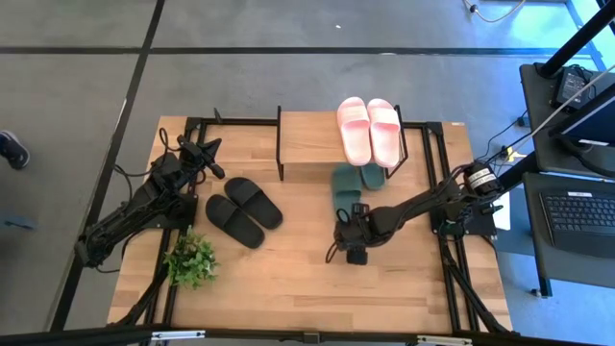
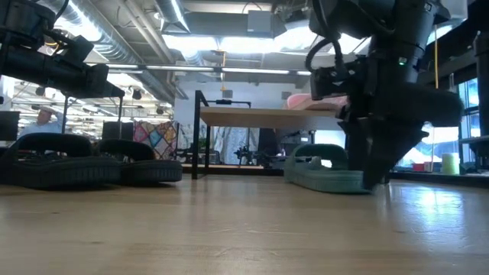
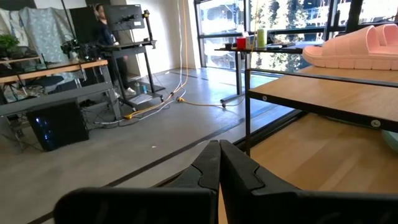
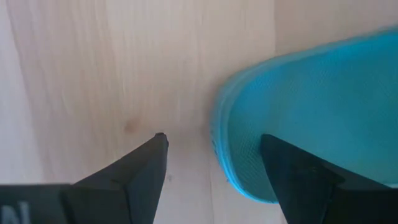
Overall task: Pick and place slides into the shelf
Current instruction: Put the green slide under the shelf
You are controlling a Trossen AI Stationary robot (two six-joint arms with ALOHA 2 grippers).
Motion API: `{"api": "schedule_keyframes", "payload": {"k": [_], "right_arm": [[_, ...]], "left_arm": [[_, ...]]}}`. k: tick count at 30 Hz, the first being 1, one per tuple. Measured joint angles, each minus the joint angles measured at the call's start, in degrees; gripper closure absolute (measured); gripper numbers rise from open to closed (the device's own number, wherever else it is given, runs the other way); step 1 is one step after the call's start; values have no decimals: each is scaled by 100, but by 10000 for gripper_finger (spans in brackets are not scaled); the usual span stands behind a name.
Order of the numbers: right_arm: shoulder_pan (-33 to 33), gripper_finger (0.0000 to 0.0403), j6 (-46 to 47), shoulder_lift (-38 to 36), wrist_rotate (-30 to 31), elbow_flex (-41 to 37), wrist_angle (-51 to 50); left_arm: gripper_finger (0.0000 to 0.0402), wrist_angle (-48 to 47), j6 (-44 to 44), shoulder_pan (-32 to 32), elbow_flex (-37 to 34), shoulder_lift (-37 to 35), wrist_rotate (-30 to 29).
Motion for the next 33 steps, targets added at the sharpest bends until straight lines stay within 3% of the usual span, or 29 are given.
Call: {"api": "schedule_keyframes", "payload": {"k": [12, 17, 24, 33], "right_arm": [[-7, 145, 170, 6, 174, -66, 462], [-5, 169, 171, -19, 257, -319, 657], [2, 241, 334, -15, 637, -431, 748], [-46, 380, 779, -3, 872, -437, 738]], "left_arm": [[401, 0, -4, 0, -1, 0, 0], [401, 0, -7, 1, -2, 0, 1], [401, 0, -165, 1, -2, 0, 2], [401, 0, -302, 1, -1, 0, 2]]}}
